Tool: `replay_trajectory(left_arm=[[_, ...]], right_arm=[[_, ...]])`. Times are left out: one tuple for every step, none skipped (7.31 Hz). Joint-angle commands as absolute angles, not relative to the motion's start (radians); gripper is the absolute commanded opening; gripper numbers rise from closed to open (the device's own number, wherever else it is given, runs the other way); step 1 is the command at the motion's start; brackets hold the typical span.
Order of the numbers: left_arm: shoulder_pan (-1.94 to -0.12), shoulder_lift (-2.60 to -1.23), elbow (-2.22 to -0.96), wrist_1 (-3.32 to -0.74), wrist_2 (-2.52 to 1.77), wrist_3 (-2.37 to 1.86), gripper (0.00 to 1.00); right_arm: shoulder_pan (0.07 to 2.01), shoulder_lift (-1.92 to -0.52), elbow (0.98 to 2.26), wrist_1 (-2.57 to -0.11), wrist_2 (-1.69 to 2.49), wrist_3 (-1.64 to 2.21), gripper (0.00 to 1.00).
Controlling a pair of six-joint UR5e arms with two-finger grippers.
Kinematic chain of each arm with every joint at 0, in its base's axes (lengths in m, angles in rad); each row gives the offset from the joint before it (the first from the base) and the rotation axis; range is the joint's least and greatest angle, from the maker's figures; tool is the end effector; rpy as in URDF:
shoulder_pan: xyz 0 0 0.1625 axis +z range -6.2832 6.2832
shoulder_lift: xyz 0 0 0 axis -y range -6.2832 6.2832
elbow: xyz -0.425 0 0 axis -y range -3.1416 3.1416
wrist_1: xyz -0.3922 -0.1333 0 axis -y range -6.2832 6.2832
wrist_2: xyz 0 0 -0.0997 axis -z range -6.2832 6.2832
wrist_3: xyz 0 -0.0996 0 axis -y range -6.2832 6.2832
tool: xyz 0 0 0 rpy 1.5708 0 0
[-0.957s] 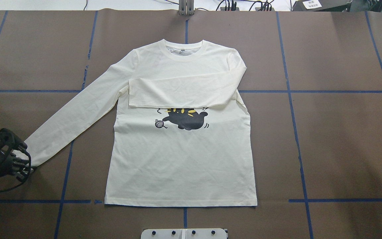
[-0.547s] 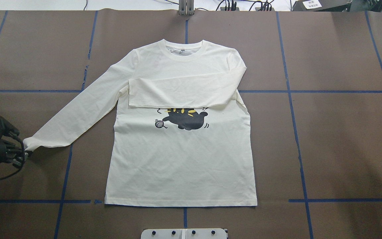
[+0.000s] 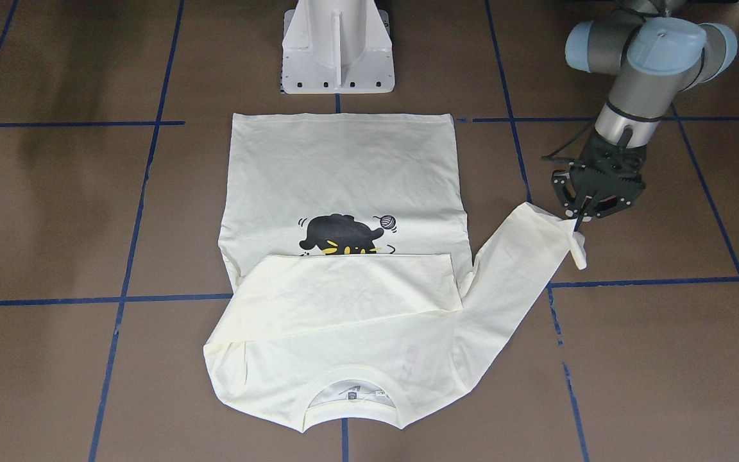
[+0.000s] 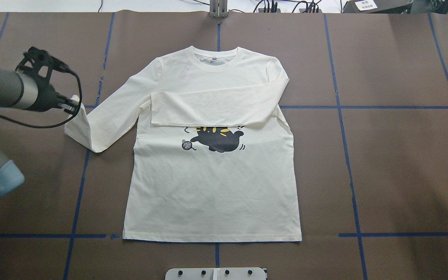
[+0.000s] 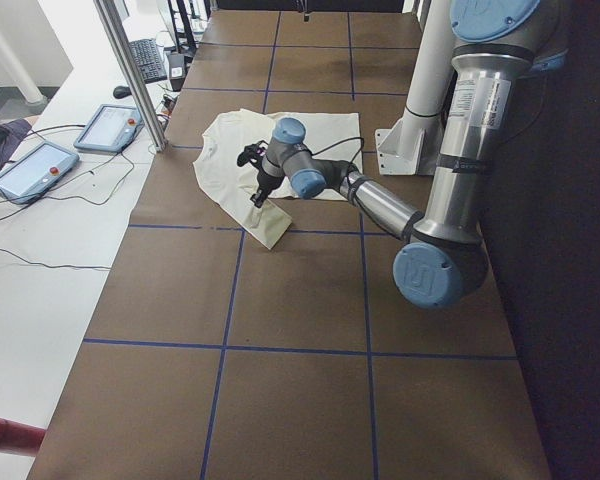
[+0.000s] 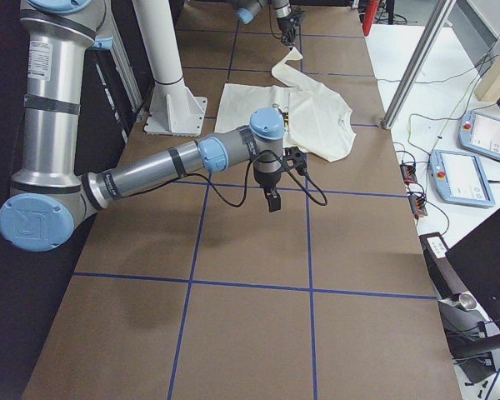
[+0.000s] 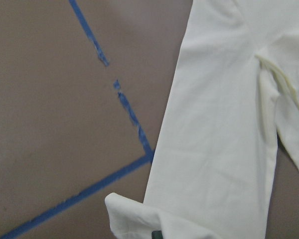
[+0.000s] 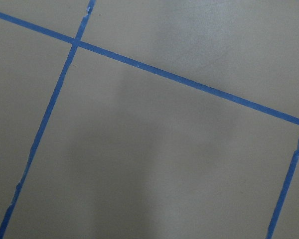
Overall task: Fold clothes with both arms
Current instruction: 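Lift the sleeve with the left gripper and fold it across the chest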
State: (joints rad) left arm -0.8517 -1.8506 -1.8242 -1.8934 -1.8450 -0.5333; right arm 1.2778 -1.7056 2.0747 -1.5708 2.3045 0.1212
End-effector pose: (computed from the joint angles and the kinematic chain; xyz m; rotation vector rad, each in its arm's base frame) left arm 0.3105 -0.5161 0.3592 0.5400 0.7090 0.2907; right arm -0.0599 -0.4293 0.4752 0.1963 -0.7846 -0.2977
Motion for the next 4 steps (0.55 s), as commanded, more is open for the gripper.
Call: replay_trajectory(left_arm=[[-0.868,-2.194,-1.699,-1.653,-1.807,-0.605,0.0],[-0.864,-2.326,-1.625,-1.597,-1.778,-0.74,0.0],[-0.826,-2.444,-1.564,-1.582,-1.751,-0.852,0.0],[-0.739,-2.489,-1.546,-1.582,-1.633,-0.932,0.0]], right_arm=[[1.279,-1.698,2.065,-1.571,2.303,0.121,1.0],[1.279,-1.697,2.063,-1.571,2.303,0.121,1.0],[1.284,-1.697,2.063,-1.571,2.303,0.121,1.0],[1.287,-1.695,2.063,-1.571,2.304,0.123,1.0]])
